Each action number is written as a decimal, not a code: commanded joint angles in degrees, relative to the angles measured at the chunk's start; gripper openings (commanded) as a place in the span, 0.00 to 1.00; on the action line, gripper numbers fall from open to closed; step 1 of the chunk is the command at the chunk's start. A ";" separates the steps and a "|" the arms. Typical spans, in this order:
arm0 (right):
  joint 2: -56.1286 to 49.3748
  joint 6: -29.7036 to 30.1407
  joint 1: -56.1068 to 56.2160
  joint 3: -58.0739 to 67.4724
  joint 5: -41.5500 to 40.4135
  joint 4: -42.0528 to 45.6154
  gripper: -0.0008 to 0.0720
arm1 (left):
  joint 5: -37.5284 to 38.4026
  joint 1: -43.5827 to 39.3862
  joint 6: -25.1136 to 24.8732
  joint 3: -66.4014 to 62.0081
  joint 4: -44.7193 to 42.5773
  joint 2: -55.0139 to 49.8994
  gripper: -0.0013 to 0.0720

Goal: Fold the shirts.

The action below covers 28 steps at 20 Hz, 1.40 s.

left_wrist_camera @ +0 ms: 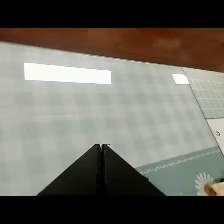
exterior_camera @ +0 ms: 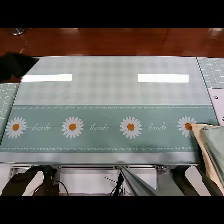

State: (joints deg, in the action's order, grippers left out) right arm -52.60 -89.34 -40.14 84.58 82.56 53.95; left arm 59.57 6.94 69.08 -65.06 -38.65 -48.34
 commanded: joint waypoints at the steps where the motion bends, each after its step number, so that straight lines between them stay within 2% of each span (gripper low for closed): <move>1: -4.87 2.01 28.50 1.16 -5.09 12.57 0.05 | 1.14 -14.80 6.88 -10.27 -14.01 -10.86 0.04; 3: -6.80 -0.11 43.71 -2.03 -4.74 28.98 0.05 | 1.49 -22.25 15.41 -8.66 -27.71 -13.22 0.04; 4: -7.32 -4.85 48.04 -5.11 -6.23 38.03 0.05 | 1.33 -24.46 19.08 -7.06 -33.88 -13.92 0.04; 5: -8.02 -9.07 50.01 -8.79 -8.28 43.91 0.05 | 0.98 -25.18 21.42 -5.40 -38.25 -14.45 0.04; 6: -8.90 -11.43 49.90 -12.20 -10.43 44.72 0.05 | 0.46 -24.98 23.98 -3.34 -41.22 -14.75 0.04; 7: -10.25 -12.52 48.96 -15.58 -12.52 43.32 0.05 | -0.11 -24.09 25.77 -1.36 -42.58 -15.08 0.04; 10: -16.22 -12.24 47.76 -19.80 -14.27 36.57 0.05 | -2.43 -21.14 26.21 4.72 -42.84 -16.17 0.04; 12: -19.17 -8.48 48.68 -19.78 -15.61 33.38 0.05 | -2.36 -20.48 26.21 7.39 -42.62 -16.50 0.04; 28: -21.51 -8.52 48.83 -19.78 -16.57 33.53 0.05 | -2.43 -20.55 26.21 8.96 -42.51 -17.18 0.04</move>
State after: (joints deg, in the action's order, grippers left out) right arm -74.06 -97.80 8.67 64.82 66.04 87.48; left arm 57.14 -13.63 95.33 -56.12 -81.17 -65.47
